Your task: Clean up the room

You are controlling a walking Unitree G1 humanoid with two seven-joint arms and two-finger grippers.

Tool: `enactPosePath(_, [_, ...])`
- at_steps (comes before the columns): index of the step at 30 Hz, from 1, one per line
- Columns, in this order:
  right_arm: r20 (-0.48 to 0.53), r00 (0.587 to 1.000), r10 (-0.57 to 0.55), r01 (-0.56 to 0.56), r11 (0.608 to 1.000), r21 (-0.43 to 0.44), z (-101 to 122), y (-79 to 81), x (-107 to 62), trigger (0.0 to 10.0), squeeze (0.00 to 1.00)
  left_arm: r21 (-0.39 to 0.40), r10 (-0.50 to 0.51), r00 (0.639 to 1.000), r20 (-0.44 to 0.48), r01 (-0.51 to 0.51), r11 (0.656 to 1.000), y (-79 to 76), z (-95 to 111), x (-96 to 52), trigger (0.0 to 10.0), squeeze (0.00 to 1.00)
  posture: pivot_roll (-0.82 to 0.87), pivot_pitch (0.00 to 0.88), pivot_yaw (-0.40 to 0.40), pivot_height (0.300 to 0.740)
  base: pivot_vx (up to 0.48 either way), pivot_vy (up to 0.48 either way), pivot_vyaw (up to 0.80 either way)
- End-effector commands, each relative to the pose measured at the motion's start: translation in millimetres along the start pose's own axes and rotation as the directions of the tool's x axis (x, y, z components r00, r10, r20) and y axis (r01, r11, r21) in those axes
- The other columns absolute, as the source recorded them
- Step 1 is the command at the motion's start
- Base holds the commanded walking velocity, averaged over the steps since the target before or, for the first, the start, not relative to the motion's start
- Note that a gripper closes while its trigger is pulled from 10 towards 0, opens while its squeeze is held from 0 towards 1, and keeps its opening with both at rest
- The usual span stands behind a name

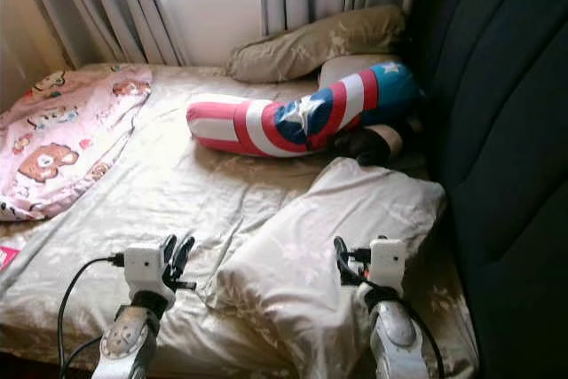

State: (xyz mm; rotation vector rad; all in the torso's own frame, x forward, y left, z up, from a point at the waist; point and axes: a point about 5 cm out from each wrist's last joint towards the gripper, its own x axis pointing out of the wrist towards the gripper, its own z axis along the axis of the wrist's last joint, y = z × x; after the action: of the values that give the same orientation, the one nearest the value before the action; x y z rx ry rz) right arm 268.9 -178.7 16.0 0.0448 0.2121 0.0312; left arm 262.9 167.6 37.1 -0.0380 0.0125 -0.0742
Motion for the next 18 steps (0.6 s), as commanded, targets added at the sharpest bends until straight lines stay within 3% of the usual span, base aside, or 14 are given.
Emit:
enactPosePath(1, [-0.015, 1.000, -0.002, 0.002, 1.000, 0.001, -2, -0.3, -0.5, 10.0, 0.00, 0.003, 0.000, 1.000, 0.003, 0.000, 1.000, 2.6, 2, 0.0, 10.0, 0.00, -0.10, 0.000, 0.040, 0.662, 0.000, 0.000, 0.00])
enactPosePath(9, [-0.077, 0.997, 0.014, -0.014, 1.000, 0.003, -7, 2.0, 6.1, 10.0, 0.00, 0.004, -0.001, 1.000, 0.004, 0.001, 1.000, 3.8, 4, 1.2, 10.0, 0.00, -0.10, 0.000, 0.043, 0.662, 0.000, 0.000, 0.00])
enactPosePath(18, [-0.067, 0.997, 0.034, -0.033, 0.999, 0.013, 0, 4.7, 11.9, 10.0, 0.00, 0.010, 0.003, 1.000, 0.003, -0.003, 1.000, 6.5, 7, 3.3, 10.0, 0.00, -0.09, 0.000, 0.046, 0.662, 0.000, 0.000, 0.00])
